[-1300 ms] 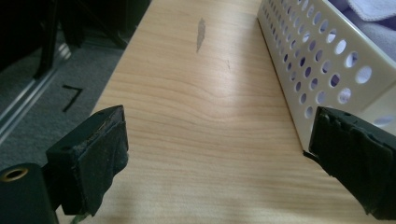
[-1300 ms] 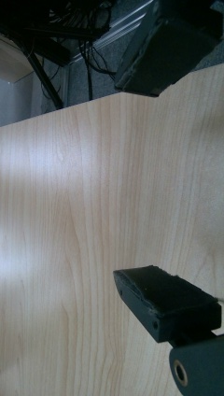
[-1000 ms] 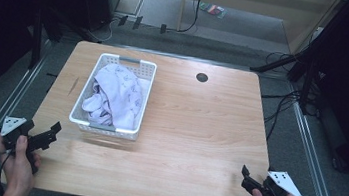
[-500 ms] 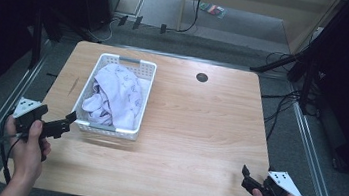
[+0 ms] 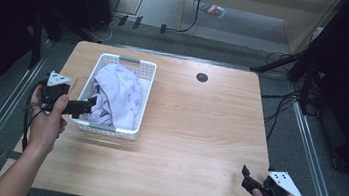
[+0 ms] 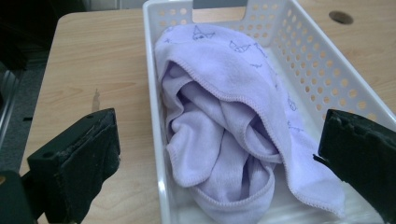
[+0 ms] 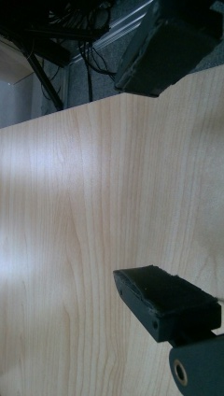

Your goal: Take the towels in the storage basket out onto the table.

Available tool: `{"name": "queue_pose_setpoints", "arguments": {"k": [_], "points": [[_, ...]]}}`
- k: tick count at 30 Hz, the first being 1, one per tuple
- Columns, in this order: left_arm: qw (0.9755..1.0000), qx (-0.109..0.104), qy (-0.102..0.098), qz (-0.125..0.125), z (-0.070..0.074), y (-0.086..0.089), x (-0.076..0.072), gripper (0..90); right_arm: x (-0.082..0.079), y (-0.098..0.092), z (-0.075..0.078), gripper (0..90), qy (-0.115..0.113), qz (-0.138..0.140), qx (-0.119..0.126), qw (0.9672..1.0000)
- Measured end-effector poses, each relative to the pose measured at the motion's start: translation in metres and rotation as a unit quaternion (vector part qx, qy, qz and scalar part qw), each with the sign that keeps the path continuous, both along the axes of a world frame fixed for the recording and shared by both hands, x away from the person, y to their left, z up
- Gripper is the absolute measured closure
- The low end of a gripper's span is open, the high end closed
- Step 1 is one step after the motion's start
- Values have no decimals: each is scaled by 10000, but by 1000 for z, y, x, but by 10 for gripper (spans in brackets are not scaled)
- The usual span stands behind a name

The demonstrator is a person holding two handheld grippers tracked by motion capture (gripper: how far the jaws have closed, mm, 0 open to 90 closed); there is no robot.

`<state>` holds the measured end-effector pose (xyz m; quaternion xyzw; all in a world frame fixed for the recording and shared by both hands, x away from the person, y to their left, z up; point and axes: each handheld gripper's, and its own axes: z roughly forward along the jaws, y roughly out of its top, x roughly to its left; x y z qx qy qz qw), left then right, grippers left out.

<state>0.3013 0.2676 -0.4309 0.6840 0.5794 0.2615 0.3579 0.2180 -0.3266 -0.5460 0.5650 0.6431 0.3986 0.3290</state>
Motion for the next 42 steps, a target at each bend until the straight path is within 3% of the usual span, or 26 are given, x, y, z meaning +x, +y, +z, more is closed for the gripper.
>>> {"name": "queue_pose_setpoints", "arguments": {"k": [6,14,16,21,26,27,29,30,41,42], "points": [[9993,192,245,-227,11,-15,28,0,0,0,0,89,2,9,10,10000],[9971,312,605,-343,8,-40,58,0,0,0,0,88,4,17,11,10000],[9962,226,733,-410,4,-47,68,0,0,0,0,88,6,19,13,10000],[9932,241,1123,-198,-13,-55,86,0,0,-1,0,88,-2,32,31,10000],[9922,237,1221,-106,-25,-58,94,0,0,-1,0,88,-4,41,42,10000],[9909,214,1329,65,-32,-59,100,0,0,-1,0,88,-1,44,45,10000],[9892,310,1430,114,-37,-61,104,0,0,-1,0,87,-2,46,46,10000],[9872,378,1541,152,-41,-62,107,0,0,-1,0,88,0,47,48,10000],[9746,544,2163,199,-68,-72,122,0,0,-2,0,87,-8,70,50,10000],[9746,544,2163,199,-68,-72,122,0,0,-2,0,87,-7,72,48,10000]]}}
